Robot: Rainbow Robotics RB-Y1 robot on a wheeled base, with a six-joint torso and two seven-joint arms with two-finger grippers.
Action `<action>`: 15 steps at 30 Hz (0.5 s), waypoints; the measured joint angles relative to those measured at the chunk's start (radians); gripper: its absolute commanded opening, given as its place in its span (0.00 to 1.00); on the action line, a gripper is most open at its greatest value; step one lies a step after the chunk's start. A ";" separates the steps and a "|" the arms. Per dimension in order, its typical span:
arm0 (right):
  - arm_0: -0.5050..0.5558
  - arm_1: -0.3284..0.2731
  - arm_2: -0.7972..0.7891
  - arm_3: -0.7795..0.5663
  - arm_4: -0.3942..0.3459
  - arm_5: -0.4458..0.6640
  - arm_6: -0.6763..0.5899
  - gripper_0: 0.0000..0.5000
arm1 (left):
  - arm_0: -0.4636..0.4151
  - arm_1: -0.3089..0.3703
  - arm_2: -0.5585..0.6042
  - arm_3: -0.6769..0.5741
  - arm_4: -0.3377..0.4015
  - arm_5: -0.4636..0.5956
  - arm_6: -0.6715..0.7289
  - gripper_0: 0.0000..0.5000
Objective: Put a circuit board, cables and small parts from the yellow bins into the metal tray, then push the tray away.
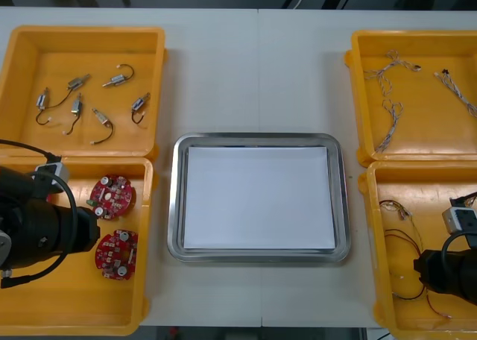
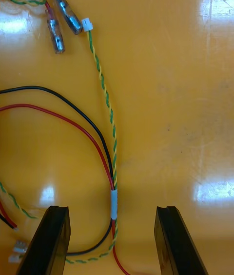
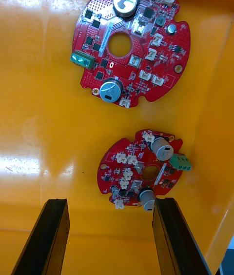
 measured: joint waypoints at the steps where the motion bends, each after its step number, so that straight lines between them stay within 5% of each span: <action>1: 0.000 0.004 0.000 0.009 0.000 -0.012 0.000 1.00 | 0.009 -0.005 -0.003 0.000 -0.014 -0.007 0.000 1.00; 7: 0.000 0.009 0.000 0.050 0.000 -0.050 0.000 1.00 | 0.042 -0.014 -0.066 0.000 -0.120 -0.032 0.000 1.00; 15: 0.000 0.009 0.045 0.064 0.057 -0.073 0.000 1.00 | 0.048 -0.016 -0.119 0.000 -0.167 -0.064 0.000 1.00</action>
